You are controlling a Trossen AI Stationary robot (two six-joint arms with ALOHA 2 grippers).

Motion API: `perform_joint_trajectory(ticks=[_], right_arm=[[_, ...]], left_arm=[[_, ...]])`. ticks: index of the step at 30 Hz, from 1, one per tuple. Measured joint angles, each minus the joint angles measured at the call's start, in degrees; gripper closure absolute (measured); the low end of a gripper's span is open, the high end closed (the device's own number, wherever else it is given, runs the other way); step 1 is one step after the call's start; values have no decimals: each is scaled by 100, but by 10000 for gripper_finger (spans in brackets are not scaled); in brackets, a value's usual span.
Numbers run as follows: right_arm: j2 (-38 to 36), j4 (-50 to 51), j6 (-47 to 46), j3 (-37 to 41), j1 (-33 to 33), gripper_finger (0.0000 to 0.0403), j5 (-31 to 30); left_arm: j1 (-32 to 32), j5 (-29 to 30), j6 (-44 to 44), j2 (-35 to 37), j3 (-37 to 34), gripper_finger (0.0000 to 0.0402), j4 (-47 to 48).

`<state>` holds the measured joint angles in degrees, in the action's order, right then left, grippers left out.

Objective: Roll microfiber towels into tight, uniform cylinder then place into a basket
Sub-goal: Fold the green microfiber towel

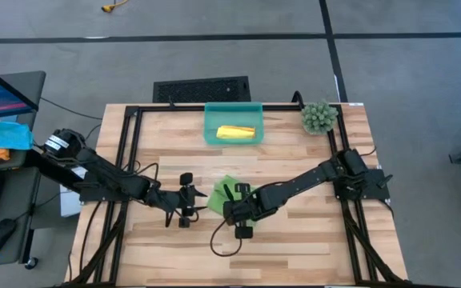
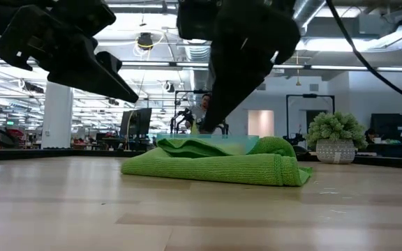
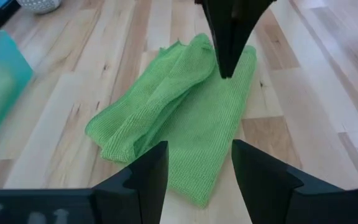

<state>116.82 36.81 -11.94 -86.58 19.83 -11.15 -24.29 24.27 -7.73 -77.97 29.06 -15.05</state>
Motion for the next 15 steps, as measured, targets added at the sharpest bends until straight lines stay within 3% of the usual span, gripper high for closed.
perform_joint_trajectory(ticks=[9, 15], right_arm=[[509, -203, -200, 2, -132, 394, 45], [540, 50, -541, 3, -167, 395, -478]], left_arm=[[2, 17, -43, 0, 4, 233, 6], [2, 20, -44, 0, 6, 233, 8]])
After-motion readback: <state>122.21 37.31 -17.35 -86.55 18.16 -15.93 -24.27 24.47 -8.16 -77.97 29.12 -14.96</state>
